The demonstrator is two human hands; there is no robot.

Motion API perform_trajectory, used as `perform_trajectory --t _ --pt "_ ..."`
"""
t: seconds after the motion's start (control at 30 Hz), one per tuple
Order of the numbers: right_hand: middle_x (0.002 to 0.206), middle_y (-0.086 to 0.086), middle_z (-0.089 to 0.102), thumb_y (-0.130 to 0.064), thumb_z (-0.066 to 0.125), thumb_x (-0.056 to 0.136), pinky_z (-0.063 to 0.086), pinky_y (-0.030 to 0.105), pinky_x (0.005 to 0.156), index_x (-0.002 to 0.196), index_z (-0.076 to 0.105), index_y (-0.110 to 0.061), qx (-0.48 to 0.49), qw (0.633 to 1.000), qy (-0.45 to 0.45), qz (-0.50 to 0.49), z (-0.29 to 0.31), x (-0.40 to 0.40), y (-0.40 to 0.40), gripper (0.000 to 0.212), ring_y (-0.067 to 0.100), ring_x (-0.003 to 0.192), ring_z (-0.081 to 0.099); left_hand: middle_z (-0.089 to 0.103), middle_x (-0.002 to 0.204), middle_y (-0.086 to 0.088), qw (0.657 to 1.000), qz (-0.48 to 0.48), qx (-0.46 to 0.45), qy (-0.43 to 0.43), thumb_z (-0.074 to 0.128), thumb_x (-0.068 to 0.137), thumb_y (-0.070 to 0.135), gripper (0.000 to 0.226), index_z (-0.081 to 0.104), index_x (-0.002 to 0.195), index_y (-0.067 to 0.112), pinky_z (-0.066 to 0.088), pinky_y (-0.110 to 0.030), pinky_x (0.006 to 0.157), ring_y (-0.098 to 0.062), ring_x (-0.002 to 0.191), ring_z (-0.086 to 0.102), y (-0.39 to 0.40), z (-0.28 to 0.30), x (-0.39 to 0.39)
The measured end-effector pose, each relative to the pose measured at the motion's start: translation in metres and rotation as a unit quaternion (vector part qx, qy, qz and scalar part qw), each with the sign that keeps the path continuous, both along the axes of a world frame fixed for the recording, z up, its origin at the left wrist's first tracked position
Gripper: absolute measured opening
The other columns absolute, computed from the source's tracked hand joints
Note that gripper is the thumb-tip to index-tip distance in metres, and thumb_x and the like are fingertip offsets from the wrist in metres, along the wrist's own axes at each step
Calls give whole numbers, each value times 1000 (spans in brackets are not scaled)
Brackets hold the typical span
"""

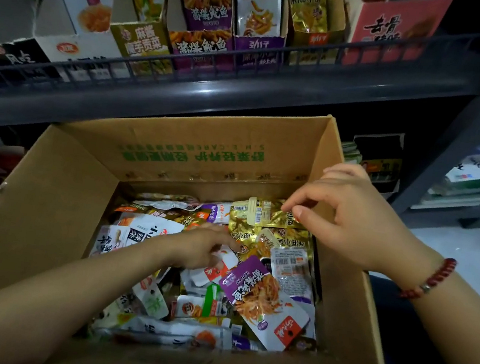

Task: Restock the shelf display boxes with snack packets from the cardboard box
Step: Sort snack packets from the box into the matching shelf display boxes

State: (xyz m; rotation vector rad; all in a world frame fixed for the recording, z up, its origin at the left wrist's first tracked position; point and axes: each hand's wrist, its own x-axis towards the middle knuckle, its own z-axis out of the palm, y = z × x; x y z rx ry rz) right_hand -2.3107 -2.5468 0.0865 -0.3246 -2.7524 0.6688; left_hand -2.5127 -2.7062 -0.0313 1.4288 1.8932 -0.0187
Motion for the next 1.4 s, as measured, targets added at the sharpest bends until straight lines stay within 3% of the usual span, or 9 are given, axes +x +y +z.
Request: perform_trajectory --t 0.17,0.4,0.5,0.63,0.8,1.03,1.13,1.27,1.4 --pt "75 -17 63 -47 40 85 23 24 97 93 68 -42 5 1000 -4 -3 1 -1 0 29 1 84 46 47 90 11 1000 10 8 -11 71 87 22 23 67 108 13 32 -25 80 -12 94 42 17 10 -2" --pt "76 -15 63 -44 43 84 22 22 94 92 67 -42 -2 1000 -13 -11 3 -1 -1 25 5 87 45 59 66 13 978 101 40 -178 79 78 17 15 65 80 21 43 -17 59 -1 58 54 45 21 42" --pt "76 -15 63 -43 43 84 20 20 94 92 68 -40 -2 1000 -15 -8 4 -1 -2 26 5 85 47 64 80 6 975 121 59 -179 79 79 18 14 68 88 18 47 -25 68 -10 71 59 51 8 61" --pt "77 -20 60 -44 42 84 20 21 94 93 67 -41 0 1000 -19 -13 5 -1 -2 27 5 89 45 50 126 -6 995 -19 92 -17 78 78 34 52 60 125 21 43 -37 100 -22 120 43 40 -19 60" --pt "77 -19 61 -44 42 84 22 22 94 93 67 -41 2 1000 -18 -16 5 -1 -3 27 6 89 46 38 134 -8 993 71 58 -74 83 73 28 95 27 148 15 41 -35 104 -25 126 42 41 -13 62" --pt "76 -22 58 -45 41 84 21 22 95 94 67 -41 4 999 -28 -15 5 0 -3 28 6 88 46 64 74 -5 964 167 15 -205 80 77 8 32 54 92 15 54 -29 52 -14 53 61 47 -10 74" --pt "76 -21 59 -45 42 84 26 27 96 93 67 -42 -9 999 -28 -24 5 0 -3 26 8 92 45 62 71 -4 952 213 34 -217 77 80 7 30 50 80 20 50 -28 48 -18 55 59 48 -17 73" --pt "75 -22 57 -44 44 86 25 26 95 94 68 -41 -5 999 -28 -21 4 0 -2 25 8 91 44 55 74 -6 955 226 38 -190 82 76 14 30 52 76 13 41 -28 64 -19 68 49 50 -16 70" --pt "77 -18 59 -37 52 92 25 27 97 96 67 -39 -9 999 -32 -31 6 0 -2 15 9 92 43 57 59 -1 922 319 55 -213 81 74 6 32 52 63 15 45 -25 53 -11 51 54 44 11 53"
